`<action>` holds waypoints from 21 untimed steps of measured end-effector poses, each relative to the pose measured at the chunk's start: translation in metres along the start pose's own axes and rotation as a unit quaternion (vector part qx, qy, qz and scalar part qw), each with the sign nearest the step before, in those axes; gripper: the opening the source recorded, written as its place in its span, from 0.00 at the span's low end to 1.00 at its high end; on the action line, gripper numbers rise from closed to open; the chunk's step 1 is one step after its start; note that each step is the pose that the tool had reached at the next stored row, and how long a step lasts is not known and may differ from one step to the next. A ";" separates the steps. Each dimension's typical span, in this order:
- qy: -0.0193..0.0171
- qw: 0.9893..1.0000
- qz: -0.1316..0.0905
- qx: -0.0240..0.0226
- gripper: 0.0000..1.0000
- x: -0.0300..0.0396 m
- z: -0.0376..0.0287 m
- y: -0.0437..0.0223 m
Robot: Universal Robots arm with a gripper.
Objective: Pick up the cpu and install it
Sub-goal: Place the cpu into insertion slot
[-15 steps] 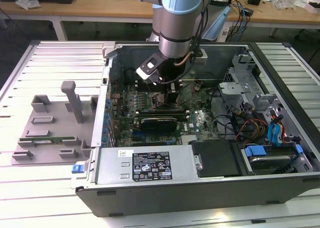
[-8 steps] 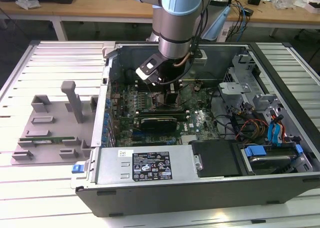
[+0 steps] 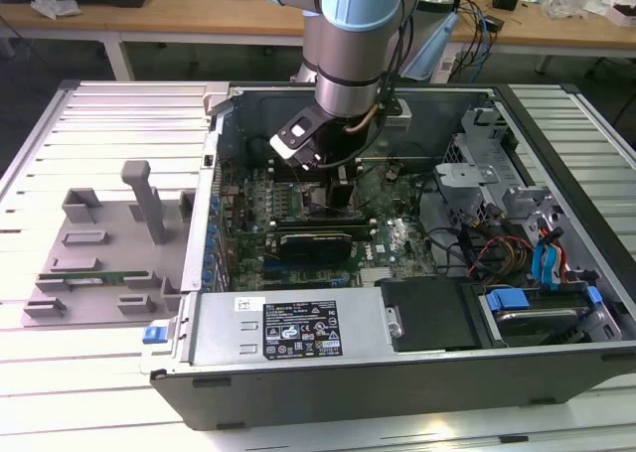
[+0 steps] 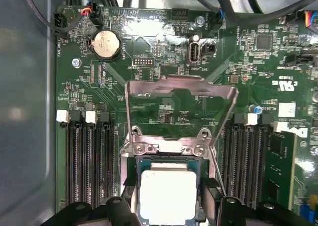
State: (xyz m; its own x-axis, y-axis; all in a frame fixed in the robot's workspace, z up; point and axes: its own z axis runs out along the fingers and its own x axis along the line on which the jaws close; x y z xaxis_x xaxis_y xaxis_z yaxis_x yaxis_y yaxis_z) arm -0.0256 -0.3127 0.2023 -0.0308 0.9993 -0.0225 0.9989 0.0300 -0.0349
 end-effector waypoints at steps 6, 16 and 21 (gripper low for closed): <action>-0.002 1.000 0.000 0.000 0.47 0.0017 -0.0103 -0.0010; -0.002 1.000 -0.029 0.003 0.11 0.0017 -0.0016 -0.0003; -0.002 0.999 -0.034 0.002 0.11 0.0017 -0.0069 0.0026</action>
State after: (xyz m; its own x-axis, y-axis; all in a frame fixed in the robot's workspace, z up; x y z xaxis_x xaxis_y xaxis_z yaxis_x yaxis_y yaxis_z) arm -0.0229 -0.3107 0.2091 -0.0987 0.9949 -0.0230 0.9944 0.0977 -0.0412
